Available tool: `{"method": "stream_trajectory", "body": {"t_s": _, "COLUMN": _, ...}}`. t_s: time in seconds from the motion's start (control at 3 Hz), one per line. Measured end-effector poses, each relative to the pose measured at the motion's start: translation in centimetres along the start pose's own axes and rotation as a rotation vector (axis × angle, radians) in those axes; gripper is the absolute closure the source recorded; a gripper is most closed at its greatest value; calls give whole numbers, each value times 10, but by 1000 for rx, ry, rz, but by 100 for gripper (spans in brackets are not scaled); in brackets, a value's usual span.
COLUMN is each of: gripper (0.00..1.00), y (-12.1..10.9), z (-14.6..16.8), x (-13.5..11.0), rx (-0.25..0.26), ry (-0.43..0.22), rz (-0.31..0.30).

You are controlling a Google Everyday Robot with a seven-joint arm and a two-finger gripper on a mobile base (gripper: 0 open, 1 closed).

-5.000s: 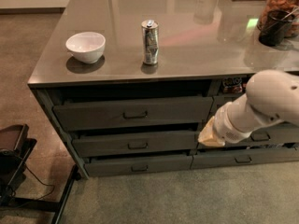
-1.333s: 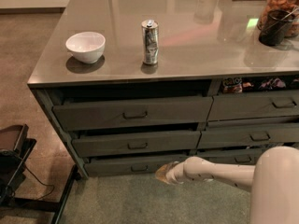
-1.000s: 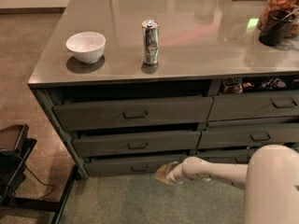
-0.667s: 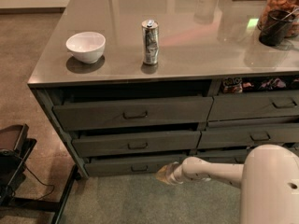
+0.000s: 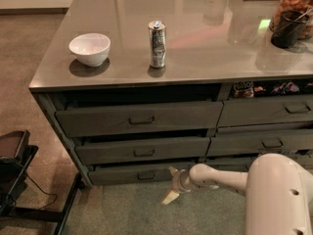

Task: Open bottom drawer

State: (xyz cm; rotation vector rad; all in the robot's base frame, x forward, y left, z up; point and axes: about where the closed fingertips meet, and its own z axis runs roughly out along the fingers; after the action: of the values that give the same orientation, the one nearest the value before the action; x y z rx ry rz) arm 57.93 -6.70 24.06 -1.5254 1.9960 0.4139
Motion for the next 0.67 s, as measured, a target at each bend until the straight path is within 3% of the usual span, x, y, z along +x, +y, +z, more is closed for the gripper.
{"method": "stream_trajectory", "body": {"t_s": 0.67, "gripper": 0, "y": -13, "z": 33, "x": 0, "rx": -36, "ry": -6, "rz": 4}}
